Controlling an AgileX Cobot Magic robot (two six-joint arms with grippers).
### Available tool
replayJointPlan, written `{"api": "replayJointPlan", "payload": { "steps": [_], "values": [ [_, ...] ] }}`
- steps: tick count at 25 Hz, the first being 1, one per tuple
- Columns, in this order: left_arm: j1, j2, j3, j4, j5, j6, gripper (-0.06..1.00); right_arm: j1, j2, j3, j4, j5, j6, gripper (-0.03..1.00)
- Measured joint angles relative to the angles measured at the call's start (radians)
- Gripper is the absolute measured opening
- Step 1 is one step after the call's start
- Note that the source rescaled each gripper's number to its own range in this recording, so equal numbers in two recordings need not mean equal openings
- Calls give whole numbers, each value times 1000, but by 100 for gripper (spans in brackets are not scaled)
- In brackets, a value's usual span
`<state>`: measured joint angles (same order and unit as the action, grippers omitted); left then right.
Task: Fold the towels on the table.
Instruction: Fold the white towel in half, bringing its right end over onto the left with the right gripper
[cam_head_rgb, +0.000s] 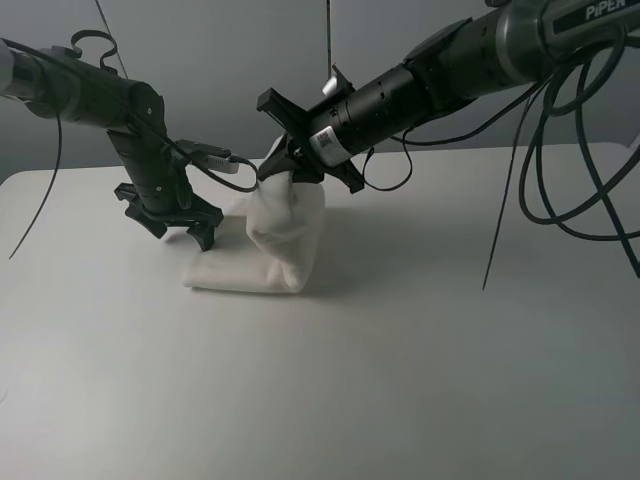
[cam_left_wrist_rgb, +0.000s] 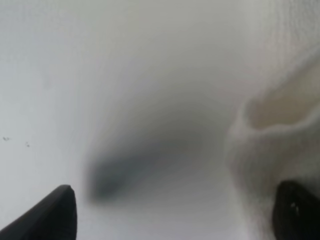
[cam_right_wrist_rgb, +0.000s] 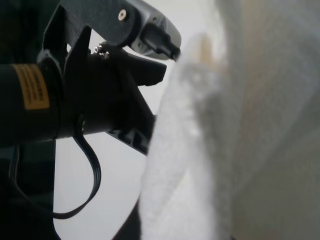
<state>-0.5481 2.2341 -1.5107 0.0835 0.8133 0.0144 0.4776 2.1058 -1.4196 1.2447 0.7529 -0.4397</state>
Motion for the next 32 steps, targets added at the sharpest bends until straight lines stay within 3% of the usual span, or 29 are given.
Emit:
{"api": "replayJointPlan", "payload": {
  "steps": [13,21,32],
  "values": [
    [0,-19,0,12,23,31,100,13,14,0,25,6,-25,3],
    [0,-86,-30,109,124,38,100,13,14,0,26,10,-33,3],
    [0,-166,-195,127,282,59,100,13,14,0,28,8,-39,3]
  ]
}}
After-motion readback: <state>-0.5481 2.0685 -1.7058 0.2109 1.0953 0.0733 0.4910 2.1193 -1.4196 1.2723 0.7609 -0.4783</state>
